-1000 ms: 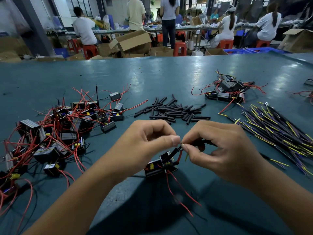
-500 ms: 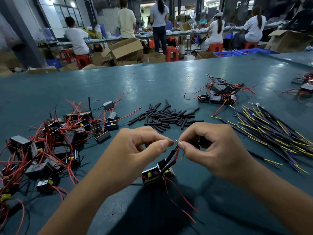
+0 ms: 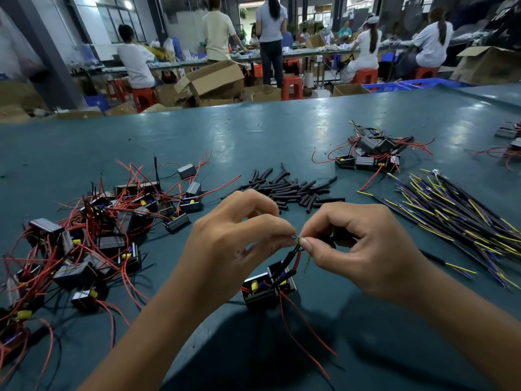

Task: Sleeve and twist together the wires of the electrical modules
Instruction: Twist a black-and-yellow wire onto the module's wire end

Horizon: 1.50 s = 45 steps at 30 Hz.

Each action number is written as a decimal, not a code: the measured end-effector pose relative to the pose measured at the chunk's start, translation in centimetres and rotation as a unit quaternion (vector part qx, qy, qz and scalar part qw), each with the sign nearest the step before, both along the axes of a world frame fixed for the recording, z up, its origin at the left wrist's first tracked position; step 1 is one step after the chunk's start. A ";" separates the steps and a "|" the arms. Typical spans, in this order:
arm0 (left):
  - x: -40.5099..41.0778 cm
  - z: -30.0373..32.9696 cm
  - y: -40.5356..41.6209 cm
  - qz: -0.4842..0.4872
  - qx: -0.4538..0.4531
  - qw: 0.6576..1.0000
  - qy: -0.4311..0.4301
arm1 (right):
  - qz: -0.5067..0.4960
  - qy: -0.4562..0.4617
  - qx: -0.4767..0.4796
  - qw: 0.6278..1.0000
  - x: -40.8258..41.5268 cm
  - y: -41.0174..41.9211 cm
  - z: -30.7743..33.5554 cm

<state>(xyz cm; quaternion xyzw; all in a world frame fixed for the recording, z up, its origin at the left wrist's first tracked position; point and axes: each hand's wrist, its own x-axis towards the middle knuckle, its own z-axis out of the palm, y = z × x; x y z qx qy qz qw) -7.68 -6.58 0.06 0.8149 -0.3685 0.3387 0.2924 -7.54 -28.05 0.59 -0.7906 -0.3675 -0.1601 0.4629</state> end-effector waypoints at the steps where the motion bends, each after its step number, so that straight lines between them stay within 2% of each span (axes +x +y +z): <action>1: -0.1 0.1 -0.1 -0.004 0.001 1.000 0.008 | -0.001 -0.003 0.000 1.000 0.0 0.0 0.0; 4: -0.4 0.4 -0.5 -0.026 0.000 0.998 0.056 | -0.008 -0.021 -0.009 1.000 0.0 0.0 0.1; 6: -0.8 0.4 -0.7 -0.048 -0.040 0.985 0.163 | -0.015 -0.043 -0.024 0.999 -0.1 0.0 0.2; 7: -1.0 0.4 -0.8 -0.062 -0.085 0.963 0.249 | -0.018 -0.056 -0.033 0.998 -0.2 0.0 0.2; 9: -1.1 0.4 -1.1 -0.077 -0.198 0.880 0.424 | -0.017 -0.077 -0.051 0.996 -0.4 0.0 0.3; 11: -1.1 0.2 -1.5 -0.103 -0.276 0.774 0.561 | -0.013 -0.083 -0.063 0.995 -0.5 0.2 0.2; 12: -1.1 0.2 -1.7 -0.116 -0.293 0.740 0.594 | -0.013 -0.078 -0.059 0.995 -0.4 0.3 0.1; 13: -1.1 0.2 -1.7 -0.121 -0.297 0.733 0.599 | -0.015 -0.067 -0.050 0.996 -0.4 0.3 0.1; 14: -1.1 0.1 -1.5 -0.116 -0.285 0.759 0.574 | -0.018 -0.051 -0.037 0.998 -0.3 0.2 0.1; 16: -0.9 0.1 -0.8 -0.074 -0.216 0.870 0.438 | -0.023 -0.018 -0.014 0.999 -0.1 0.1 0.0; 17: -0.7 0.2 -0.4 -0.057 -0.180 0.914 0.358 | -0.024 -0.005 -0.006 1.000 0.0 0.0 0.1; 18: -0.5 0.3 -0.1 -0.049 -0.146 0.946 0.287 | -0.025 0.003 -0.002 1.000 0.1 -0.1 0.1; 20: -0.3 0.4 0.2 -0.035 -0.076 0.983 0.161 | -0.025 0.008 0.000 1.000 0.2 -0.1 0.1; 22: -0.1 0.4 0.1 -0.021 -0.028 0.996 0.081 | -0.019 0.009 0.000 1.000 0.1 -0.1 0.1; 30: 0.3 -0.3 0.0 0.023 0.054 0.996 -0.073 | -0.013 -0.009 -0.017 1.000 0.1 0.0 0.0; 33: -0.2 -0.1 -0.5 0.017 0.057 0.997 -0.042 | -0.023 -0.037 -0.032 0.999 0.1 0.0 0.0; 35: -0.7 -0.2 -1.0 0.001 0.022 0.998 0.054 | -0.035 -0.073 -0.052 0.995 0.1 0.0 -0.1; 36: -0.8 -0.3 -1.2 -0.014 -0.021 0.990 0.139 | -0.040 -0.089 -0.063 0.993 0.1 -0.1 -0.1; 37: -1.0 -0.3 -1.4 -0.033 -0.077 0.966 0.243 | -0.043 -0.100 -0.070 0.992 0.1 -0.1 -0.1; 39: -1.1 0.1 -1.6 -0.060 -0.187 0.883 0.427 | -0.038 -0.108 -0.077 0.990 0.0 -0.1 -0.2; 41: -1.1 0.3 -1.6 -0.083 -0.253 0.787 0.556 | -0.029 -0.110 -0.082 0.990 -0.1 0.0 -0.2; 42: -1.2 0.3 -1.7 -0.099 -0.273 0.752 0.591 | -0.024 -0.109 -0.081 0.990 -0.1 0.1 -0.3; 43: -1.3 0.4 -1.7 -0.109 -0.286 0.736 0.604 | -0.021 -0.105 -0.077 0.991 -0.1 0.1 -0.3; 44: -1.3 0.3 -1.7 -0.107 -0.283 0.748 0.591 | -0.019 -0.097 -0.069 0.993 0.0 0.1 -0.3; 45: -1.3 0.3 -1.7 -0.092 -0.266 0.785 0.552 | -0.018 -0.087 -0.058 0.994 0.0 0.0 -0.4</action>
